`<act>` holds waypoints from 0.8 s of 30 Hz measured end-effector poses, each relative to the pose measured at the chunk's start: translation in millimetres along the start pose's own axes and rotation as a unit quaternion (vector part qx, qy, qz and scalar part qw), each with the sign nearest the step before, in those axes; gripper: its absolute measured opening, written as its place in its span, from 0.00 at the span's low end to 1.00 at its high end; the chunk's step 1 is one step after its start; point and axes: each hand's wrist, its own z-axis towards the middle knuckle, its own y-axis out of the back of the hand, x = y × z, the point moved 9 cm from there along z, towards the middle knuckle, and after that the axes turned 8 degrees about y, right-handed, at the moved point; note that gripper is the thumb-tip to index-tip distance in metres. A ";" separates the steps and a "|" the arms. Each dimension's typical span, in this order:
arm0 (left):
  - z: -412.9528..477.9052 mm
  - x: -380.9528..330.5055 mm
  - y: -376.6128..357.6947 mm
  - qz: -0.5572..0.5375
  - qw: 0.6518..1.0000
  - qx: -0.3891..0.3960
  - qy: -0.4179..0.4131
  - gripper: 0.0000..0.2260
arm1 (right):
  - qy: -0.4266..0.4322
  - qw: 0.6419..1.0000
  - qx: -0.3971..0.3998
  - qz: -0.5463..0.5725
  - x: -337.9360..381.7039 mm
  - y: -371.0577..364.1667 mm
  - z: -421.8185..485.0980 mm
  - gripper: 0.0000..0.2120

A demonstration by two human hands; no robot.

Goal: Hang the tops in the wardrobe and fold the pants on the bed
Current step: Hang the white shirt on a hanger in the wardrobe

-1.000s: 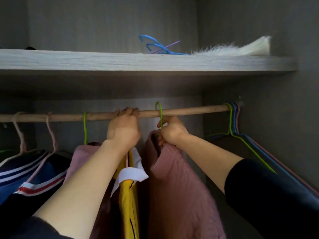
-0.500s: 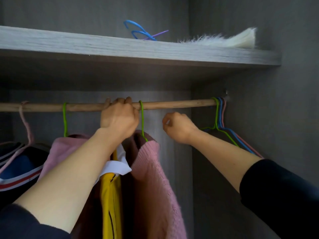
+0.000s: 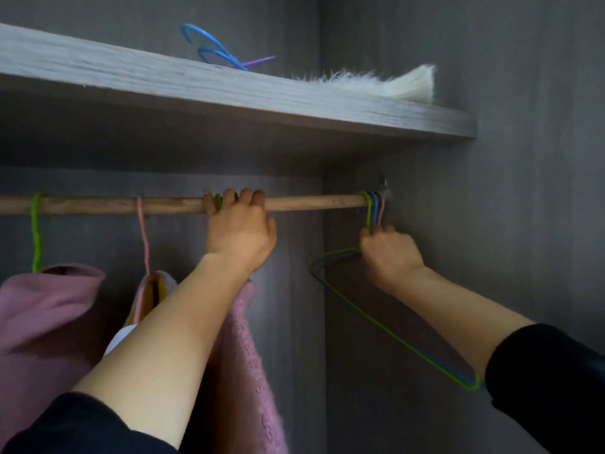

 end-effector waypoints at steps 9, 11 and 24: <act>-0.3 1.8 -2.7 -0.017 1.000 -0.008 -0.012 0.22 | -0.104 0.962 0.010 0.251 -5.8 -2.7 8.2 0.14; 1.0 1.3 -4.5 -0.015 1.000 -0.007 -0.016 0.22 | -0.134 0.937 -0.011 0.324 -7.2 0.6 16.6 0.10; -2.9 -0.6 -9.4 -0.021 0.999 0.010 -0.026 0.27 | -0.160 0.875 -0.057 0.454 14.7 0.3 -12.4 0.18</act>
